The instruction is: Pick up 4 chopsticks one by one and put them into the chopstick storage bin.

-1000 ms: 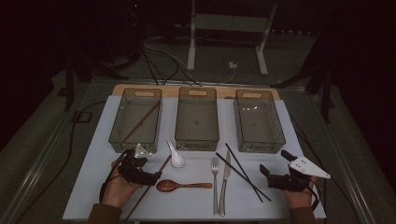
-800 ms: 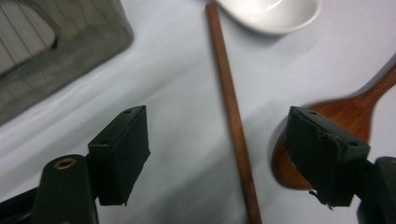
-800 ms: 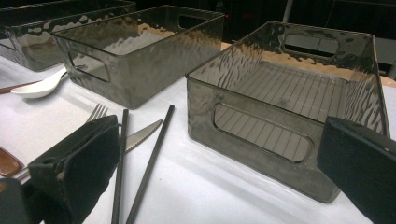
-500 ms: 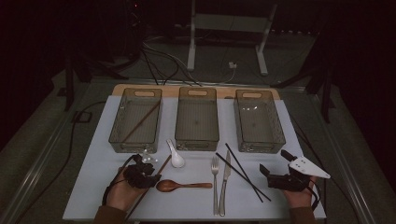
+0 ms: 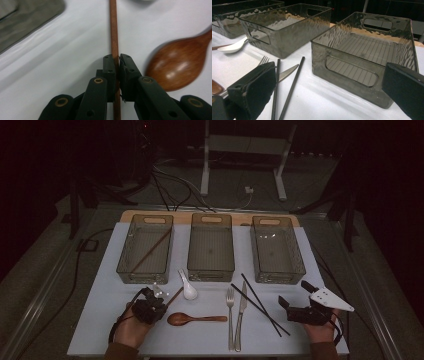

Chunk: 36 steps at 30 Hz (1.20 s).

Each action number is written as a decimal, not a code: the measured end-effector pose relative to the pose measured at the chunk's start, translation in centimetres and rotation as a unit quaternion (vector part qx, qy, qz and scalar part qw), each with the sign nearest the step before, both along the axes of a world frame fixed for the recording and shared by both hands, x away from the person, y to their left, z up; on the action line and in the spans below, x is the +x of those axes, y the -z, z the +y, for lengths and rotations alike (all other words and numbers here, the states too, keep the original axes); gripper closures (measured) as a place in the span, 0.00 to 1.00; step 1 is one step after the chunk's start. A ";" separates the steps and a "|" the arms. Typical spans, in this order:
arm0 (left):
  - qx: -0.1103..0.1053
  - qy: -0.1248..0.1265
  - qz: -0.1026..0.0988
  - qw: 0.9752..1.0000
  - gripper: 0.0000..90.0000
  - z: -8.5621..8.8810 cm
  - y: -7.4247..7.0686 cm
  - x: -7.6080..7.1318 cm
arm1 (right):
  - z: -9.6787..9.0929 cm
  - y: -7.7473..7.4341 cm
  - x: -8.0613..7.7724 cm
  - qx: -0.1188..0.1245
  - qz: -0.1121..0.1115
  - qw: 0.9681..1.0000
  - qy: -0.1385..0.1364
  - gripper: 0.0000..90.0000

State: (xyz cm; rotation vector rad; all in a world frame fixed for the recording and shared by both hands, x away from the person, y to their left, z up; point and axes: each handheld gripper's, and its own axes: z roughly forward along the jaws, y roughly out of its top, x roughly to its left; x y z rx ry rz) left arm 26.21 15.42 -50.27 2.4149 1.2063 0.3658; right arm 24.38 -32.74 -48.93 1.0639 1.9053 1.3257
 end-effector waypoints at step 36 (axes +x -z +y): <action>-0.053 -0.006 -0.038 0.998 0.95 2.6 -5.4 2.1 | 0.1 0.0 0.0 -0.001 0.001 1.000 -0.001 0.00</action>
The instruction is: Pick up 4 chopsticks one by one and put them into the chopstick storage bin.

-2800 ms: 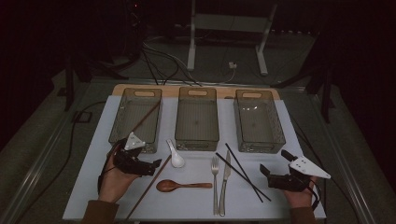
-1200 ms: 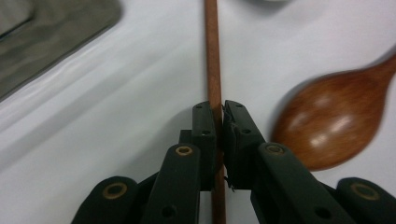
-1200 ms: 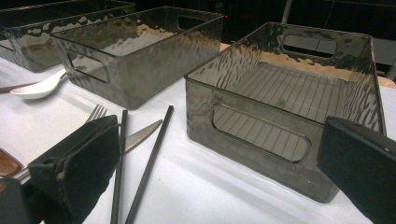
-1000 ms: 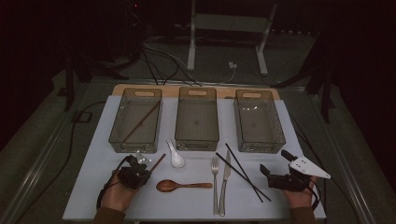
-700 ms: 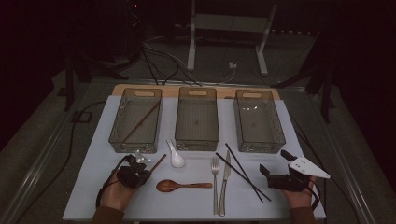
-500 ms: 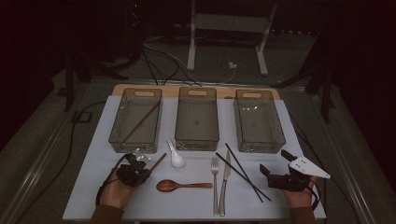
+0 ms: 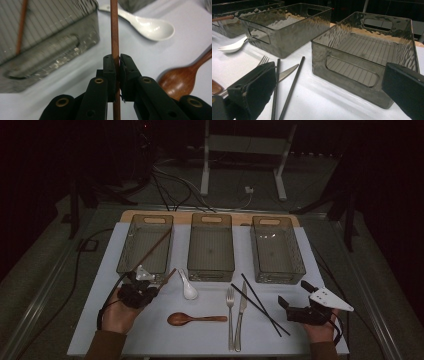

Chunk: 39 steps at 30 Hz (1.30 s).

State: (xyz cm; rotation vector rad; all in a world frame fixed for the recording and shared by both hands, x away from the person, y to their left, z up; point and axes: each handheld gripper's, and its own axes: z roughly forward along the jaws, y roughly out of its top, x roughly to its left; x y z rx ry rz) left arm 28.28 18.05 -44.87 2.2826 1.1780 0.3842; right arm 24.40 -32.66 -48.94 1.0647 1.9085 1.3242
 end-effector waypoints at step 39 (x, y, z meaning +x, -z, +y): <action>-0.019 -0.016 -0.049 0.998 0.95 1.2 -7.4 7.8 | -0.1 0.1 0.1 -0.001 -0.001 1.000 -0.001 0.00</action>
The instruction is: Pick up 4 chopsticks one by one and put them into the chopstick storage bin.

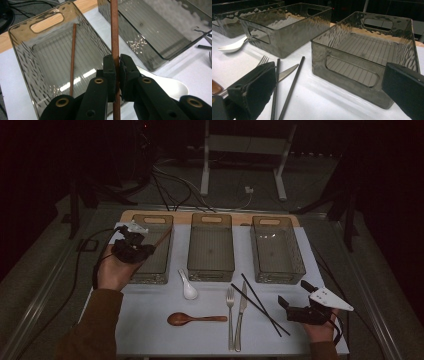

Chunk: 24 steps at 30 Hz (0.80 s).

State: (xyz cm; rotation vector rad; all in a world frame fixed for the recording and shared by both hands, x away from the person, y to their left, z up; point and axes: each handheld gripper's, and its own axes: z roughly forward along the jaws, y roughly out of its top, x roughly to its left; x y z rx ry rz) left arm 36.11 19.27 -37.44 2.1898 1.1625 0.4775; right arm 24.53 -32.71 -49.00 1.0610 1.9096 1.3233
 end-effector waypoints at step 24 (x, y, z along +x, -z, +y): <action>0.000 -0.011 0.010 1.000 0.95 0.9 0.7 3.7 | 0.0 0.0 0.1 -0.001 0.000 1.000 -0.001 0.00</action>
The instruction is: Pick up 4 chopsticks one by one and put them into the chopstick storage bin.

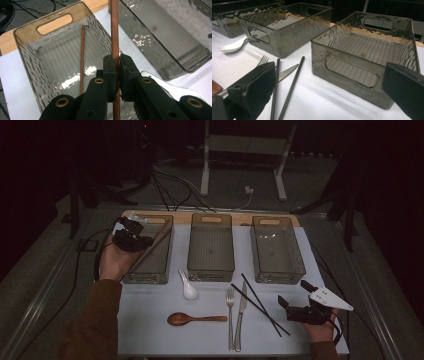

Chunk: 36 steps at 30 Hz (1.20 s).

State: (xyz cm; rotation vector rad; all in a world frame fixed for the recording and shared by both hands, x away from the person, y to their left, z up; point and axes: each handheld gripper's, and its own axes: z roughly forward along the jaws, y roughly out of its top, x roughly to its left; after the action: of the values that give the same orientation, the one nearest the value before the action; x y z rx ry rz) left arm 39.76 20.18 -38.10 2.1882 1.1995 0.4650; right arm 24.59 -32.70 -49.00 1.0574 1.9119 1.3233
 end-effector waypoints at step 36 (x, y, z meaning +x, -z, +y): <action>0.016 -0.012 0.004 1.000 0.95 0.2 2.5 5.7 | -0.2 0.0 0.1 0.000 0.000 1.000 -0.001 0.00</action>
State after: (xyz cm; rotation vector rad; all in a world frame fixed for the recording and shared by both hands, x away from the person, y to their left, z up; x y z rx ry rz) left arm 45.45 20.41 -40.58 2.2067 1.2308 0.4890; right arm 24.66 -32.86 -49.00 1.0555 1.9129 1.3248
